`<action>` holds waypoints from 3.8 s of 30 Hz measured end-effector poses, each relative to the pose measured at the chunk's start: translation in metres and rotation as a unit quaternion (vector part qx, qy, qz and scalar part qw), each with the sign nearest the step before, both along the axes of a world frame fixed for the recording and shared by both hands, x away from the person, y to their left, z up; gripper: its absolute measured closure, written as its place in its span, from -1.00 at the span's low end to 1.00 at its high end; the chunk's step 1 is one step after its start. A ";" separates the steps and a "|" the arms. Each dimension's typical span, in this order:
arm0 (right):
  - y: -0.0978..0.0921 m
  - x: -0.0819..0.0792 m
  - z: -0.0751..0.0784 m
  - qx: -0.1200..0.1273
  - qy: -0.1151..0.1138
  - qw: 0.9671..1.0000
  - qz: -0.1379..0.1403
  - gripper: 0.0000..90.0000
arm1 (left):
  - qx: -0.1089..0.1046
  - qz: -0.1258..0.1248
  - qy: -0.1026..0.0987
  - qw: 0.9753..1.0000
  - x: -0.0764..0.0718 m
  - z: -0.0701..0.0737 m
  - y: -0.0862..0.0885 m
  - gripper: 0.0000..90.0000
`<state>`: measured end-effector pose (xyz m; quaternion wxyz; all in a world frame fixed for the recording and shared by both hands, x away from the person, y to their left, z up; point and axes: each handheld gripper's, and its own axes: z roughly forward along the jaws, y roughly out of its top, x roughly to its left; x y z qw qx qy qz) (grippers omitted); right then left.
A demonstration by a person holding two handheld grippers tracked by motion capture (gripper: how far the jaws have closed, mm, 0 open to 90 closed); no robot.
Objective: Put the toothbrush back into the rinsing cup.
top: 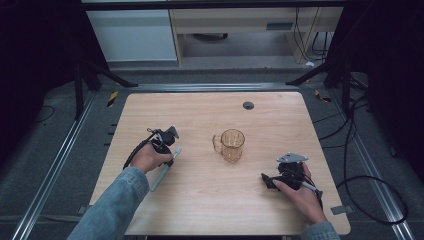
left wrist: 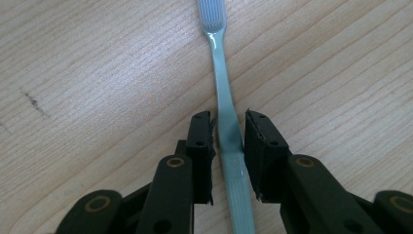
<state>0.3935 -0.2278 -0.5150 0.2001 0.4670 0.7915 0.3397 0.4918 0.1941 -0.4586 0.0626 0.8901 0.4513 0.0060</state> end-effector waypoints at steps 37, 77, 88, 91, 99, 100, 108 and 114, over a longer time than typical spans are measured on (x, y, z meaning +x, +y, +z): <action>0.000 0.000 0.000 0.001 0.001 1.000 0.002 -0.99 | -0.089 -0.031 -0.099 0.991 -0.012 0.039 -0.014 0.75; 0.000 0.000 0.000 -0.003 -0.001 1.000 0.016 -0.99 | -0.195 -0.036 -0.266 0.943 -0.020 0.060 -0.066 0.75; 0.000 -0.001 0.000 -0.002 0.000 1.000 0.026 -0.99 | -0.206 -0.027 -0.320 0.925 -0.022 0.065 -0.069 0.75; 0.000 -0.001 0.000 -0.003 -0.001 1.000 0.027 -0.99 | -0.213 -0.027 -0.333 0.918 -0.022 0.068 -0.070 0.75; 0.001 -0.001 0.000 -0.004 -0.001 1.000 0.030 -0.99 | -0.234 -0.016 -0.345 0.909 -0.015 0.067 -0.069 0.74; 0.001 -0.001 0.000 -0.004 -0.001 1.000 0.030 -0.99 | -0.233 -0.018 -0.349 0.908 -0.014 0.067 -0.068 0.75; 0.001 -0.001 0.000 -0.003 -0.002 1.000 0.031 -0.99 | -0.256 -0.007 -0.377 0.890 -0.013 0.071 -0.064 0.74; 0.001 -0.001 0.000 -0.004 -0.001 1.000 0.031 -0.99 | -0.278 0.004 -0.398 0.874 -0.015 0.075 -0.061 0.74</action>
